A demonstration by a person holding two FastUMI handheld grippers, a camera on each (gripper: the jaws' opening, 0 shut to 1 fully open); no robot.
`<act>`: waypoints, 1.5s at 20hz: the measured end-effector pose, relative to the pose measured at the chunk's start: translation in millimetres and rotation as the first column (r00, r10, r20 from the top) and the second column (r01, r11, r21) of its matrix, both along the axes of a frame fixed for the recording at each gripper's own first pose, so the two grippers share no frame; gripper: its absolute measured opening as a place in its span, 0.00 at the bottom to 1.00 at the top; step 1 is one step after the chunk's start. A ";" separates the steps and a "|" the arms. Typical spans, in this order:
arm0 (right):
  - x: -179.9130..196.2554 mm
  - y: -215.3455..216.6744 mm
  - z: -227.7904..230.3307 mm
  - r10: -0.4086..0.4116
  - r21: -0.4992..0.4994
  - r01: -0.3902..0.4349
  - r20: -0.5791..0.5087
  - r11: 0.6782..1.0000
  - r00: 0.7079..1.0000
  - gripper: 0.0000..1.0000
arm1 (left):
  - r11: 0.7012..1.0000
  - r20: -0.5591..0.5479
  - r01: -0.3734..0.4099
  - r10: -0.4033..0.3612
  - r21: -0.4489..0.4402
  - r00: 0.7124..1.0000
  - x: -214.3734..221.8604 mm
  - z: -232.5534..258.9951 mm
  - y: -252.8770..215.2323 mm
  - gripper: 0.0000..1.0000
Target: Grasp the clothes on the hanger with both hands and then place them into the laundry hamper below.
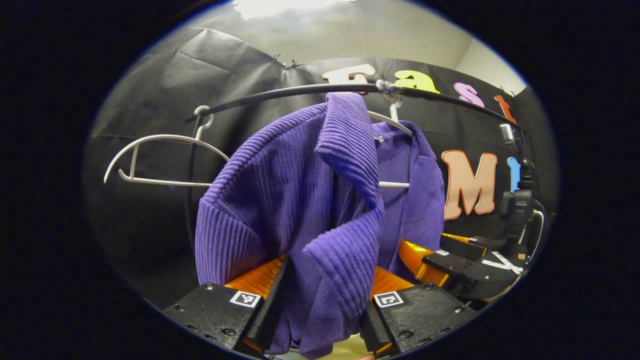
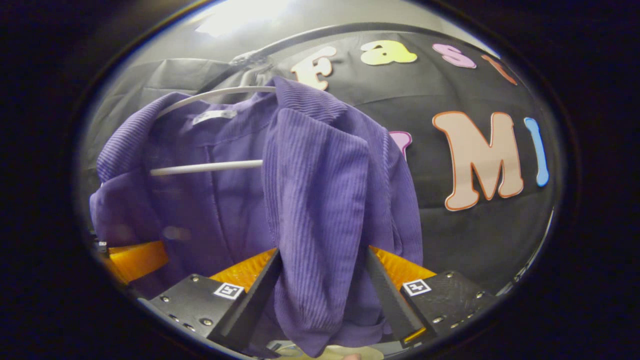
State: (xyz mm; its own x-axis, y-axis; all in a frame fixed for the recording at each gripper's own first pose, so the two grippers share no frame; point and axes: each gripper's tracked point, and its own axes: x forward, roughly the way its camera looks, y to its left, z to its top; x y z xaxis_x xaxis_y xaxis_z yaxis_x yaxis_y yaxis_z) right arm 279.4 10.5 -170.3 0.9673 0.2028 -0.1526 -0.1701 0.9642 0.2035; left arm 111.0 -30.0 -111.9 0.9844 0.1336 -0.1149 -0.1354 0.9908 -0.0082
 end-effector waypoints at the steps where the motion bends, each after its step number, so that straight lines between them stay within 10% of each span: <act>1: 6.0 3.4 -1.6 0.007 0.031 -0.007 -0.006 1.000 1.000 0.99 | 1.000 0.008 0.016 -0.016 -0.001 1.000 2.3 1.5 -2.9 0.66; 3: 10.6 19.1 -4.9 0.059 0.096 -0.056 -0.023 0.994 0.998 1.00 | 0.999 0.018 0.052 -0.052 -0.009 0.998 6.2 2.1 -9.0 0.52; 7: 11.7 7.5 -2.7 0.011 0.060 -0.011 -0.003 0.998 1.000 0.19 | 0.993 0.005 0.111 -0.111 -0.038 0.994 5.3 1.8 -17.0 0.09; 9: 4.4 14.4 1.7 0.049 0.077 -0.049 0.006 0.996 0.999 0.02 | 0.988 -0.008 0.141 -0.141 -0.061 0.990 1.1 2.8 -26.2 0.07; 19: -18.9 -2.7 13.5 0.032 -0.025 -0.031 0.024 0.999 0.999 0.00 | 0.939 0.000 0.324 -0.326 -0.117 0.945 -51.2 35.8 -37.5 0.02; 30: -43.1 -77.8 69.7 -0.235 -0.186 0.257 0.134 0.948 0.963 0.00 | 0.920 -0.006 0.390 -0.391 -0.042 0.920 -84.5 91.0 25.9 0.01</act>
State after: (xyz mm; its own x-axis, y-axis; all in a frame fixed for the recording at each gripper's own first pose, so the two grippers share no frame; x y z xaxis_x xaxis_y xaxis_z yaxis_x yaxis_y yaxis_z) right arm 236.3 -67.3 -100.7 0.9961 -0.0672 -0.0568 0.0671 0.9977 -0.0045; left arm 26.5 -4.1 -20.9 0.9556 -0.2663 -0.1265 0.2621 0.9638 -0.0493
